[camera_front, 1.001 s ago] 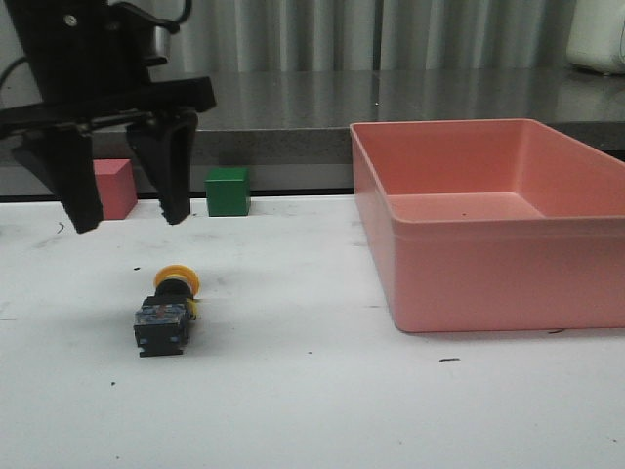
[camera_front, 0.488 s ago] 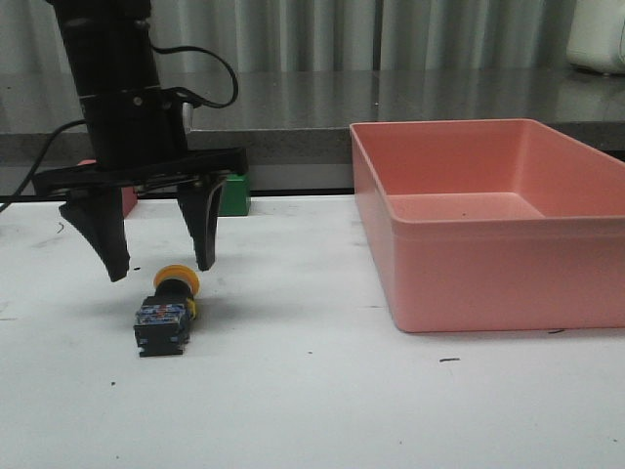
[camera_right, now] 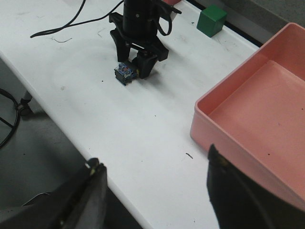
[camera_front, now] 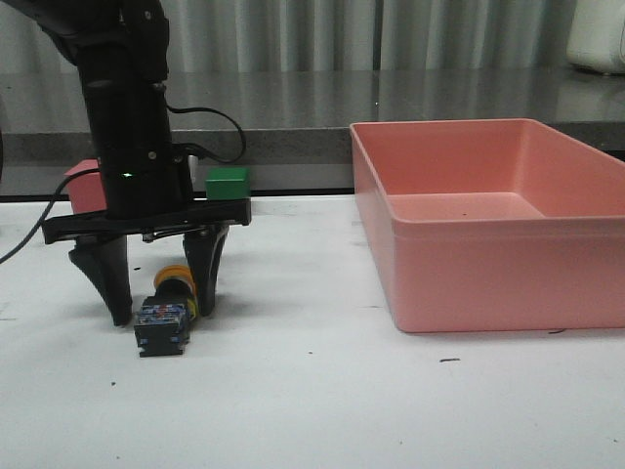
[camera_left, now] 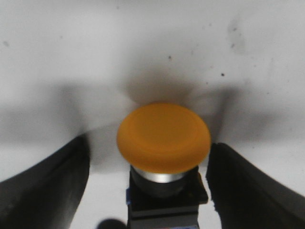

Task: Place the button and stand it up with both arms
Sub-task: 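Close the left gripper on the button and lift it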

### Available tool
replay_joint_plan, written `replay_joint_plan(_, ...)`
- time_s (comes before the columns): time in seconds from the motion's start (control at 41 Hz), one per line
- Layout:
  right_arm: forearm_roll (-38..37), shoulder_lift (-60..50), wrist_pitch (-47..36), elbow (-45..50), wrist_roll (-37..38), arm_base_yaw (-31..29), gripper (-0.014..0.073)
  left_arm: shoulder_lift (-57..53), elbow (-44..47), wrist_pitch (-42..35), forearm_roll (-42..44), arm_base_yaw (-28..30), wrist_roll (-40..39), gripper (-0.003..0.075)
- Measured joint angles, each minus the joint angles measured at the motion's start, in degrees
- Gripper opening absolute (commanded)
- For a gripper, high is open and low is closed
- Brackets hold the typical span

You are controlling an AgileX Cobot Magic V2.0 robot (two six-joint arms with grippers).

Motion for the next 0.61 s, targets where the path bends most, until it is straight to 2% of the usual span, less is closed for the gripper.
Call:
replay_joint_plan(0.146,0.0,0.0,0.0,0.0,0.0,0.0,0.0476,0.1,0.0,0.0,-0.1,0.0,-0.3,0.0227)
replay_joint_plan(0.244,0.0,0.0,0.0,0.0,0.0,0.0,0.0476,0.1,0.0,0.0,-0.2,0.0,-0.3,0.0166)
replay_joint_plan(0.366,0.0,0.0,0.0,0.0,0.0,0.0,0.0476,0.1,-0.1,0.0,-0.2,0.0,-0.4,0.0135)
replay_joint_plan(0.61,0.0,0.0,0.0,0.0,0.0,0.0,0.0476,-2.1,-0.1,-0.1,2.7,0.0,2.5,0.0134)
